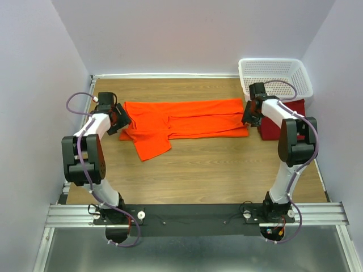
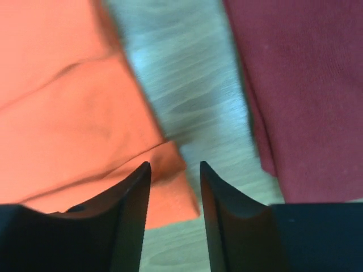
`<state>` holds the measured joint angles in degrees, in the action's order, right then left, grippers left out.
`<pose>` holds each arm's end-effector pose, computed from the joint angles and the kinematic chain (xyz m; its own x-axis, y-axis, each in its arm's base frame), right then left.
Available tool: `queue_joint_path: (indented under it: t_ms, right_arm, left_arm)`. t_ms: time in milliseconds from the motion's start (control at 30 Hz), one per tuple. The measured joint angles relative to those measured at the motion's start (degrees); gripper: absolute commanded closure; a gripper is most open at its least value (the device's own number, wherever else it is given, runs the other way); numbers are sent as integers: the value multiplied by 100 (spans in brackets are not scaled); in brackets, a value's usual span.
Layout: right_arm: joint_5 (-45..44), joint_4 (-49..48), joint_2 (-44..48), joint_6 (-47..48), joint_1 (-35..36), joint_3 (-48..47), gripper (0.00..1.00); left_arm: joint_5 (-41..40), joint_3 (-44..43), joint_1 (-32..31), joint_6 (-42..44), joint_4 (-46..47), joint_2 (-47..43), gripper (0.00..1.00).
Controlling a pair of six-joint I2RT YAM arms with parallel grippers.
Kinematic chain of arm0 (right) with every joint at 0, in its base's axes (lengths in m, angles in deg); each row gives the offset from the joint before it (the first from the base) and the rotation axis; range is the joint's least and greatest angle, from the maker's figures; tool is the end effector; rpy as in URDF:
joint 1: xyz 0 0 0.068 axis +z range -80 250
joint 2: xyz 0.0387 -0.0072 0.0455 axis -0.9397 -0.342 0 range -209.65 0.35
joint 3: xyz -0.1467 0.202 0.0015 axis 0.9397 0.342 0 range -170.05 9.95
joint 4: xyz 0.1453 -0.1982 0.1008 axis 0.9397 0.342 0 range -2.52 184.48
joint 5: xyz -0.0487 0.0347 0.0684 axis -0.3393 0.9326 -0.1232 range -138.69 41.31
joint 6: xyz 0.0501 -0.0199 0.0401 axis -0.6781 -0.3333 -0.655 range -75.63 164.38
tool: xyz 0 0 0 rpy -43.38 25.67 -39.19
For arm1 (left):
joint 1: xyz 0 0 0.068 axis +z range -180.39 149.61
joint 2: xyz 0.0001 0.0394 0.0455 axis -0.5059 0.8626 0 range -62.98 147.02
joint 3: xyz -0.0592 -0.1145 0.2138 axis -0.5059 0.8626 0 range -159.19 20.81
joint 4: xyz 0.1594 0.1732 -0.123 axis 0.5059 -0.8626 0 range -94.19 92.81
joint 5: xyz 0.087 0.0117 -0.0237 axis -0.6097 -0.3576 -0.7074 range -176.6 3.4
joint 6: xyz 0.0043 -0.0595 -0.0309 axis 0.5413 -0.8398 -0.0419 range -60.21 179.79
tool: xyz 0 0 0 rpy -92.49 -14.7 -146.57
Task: Fold and stack the t-shirts
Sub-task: Fold the tshirt
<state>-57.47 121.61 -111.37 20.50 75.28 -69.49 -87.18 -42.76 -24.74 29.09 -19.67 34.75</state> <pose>0.4016 0.0289 0.1376 -0.8466 0.3234 -0.4227 0.3417 0.9392 0.0341 0.3607 0.0362 0.1542 -0.6616 -0.5784 -0.4772 -0.5138 0.8132 -0.2733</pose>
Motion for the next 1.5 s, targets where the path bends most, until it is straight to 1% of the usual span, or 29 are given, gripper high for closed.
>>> queue_joint_path:
  t_ms: [67,100,167,300,400,533,633,667,700,767,900,1000,1067,1267,1300,1333,1367,1433,1500]
  right_arm:
    - [0,-2,155,48,81,0,39]
    - [2,-4,247,81,144,0,33]
    - [-24,-37,535,166,385,0,29]
    - [0,-186,1040,304,997,24,29]
    - [297,-452,1314,321,1423,201,30]
    - [1193,-951,1394,293,1996,621,30]
    - [1856,-1292,1250,240,2385,861,32]
    - [2059,-1408,1147,212,2522,881,32]
    - [2205,-1528,1025,177,2658,883,33]
    - [2514,-1832,710,87,2892,881,35]
    - [2927,-2227,210,-142,3174,881,40]
    - [3139,-2514,-122,-317,3292,844,44]
    - [3265,-2673,-295,-433,3338,765,46]
    - [3458,-3128,-625,-660,3515,568,49]
    - [3488,-3189,-680,-691,3530,527,50]
    - [3523,-3246,-739,-730,3550,479,50]
    - [3543,-3294,-785,-767,3563,437,51]
    - [3574,-3333,-844,-811,3578,382,53]
    - [3595,-3375,-916,-844,3595,323,57]
  left_arm:
    - [15,11,0,7,7,-203,17]
    - [28,35,0,15,20,-323,16]
    - [48,179,0,33,52,-741,16]
    - [61,651,-55,70,116,-1545,16]
    - [61,1117,-205,70,70,-2094,16]
    - [129,1714,-649,46,9,-2406,17]
    - [192,2087,-1095,-2,-68,-2406,23]
    - [223,2157,-1180,-20,-118,-2398,26]
    - [243,2212,-1237,-42,-153,-2374,28]
    - [249,2225,-1252,-50,-173,-2330,30]
    - [254,2227,-1255,-57,-155,-2227,30]
    - [264,2260,-1294,-44,-122,-2046,31]
    - [282,2299,-1331,-20,-118,-1867,36]
    - [284,2308,-1366,85,-66,-1711,44]
    - [284,2308,-1366,98,-55,-1703,47]
    - [284,2308,-1366,109,-46,-1696,48]
    - [286,2308,-1366,125,-28,-1687,52]
    - [295,2306,-1366,153,-17,-1672,55]
    - [308,2299,-1366,181,-11,-1657,62]
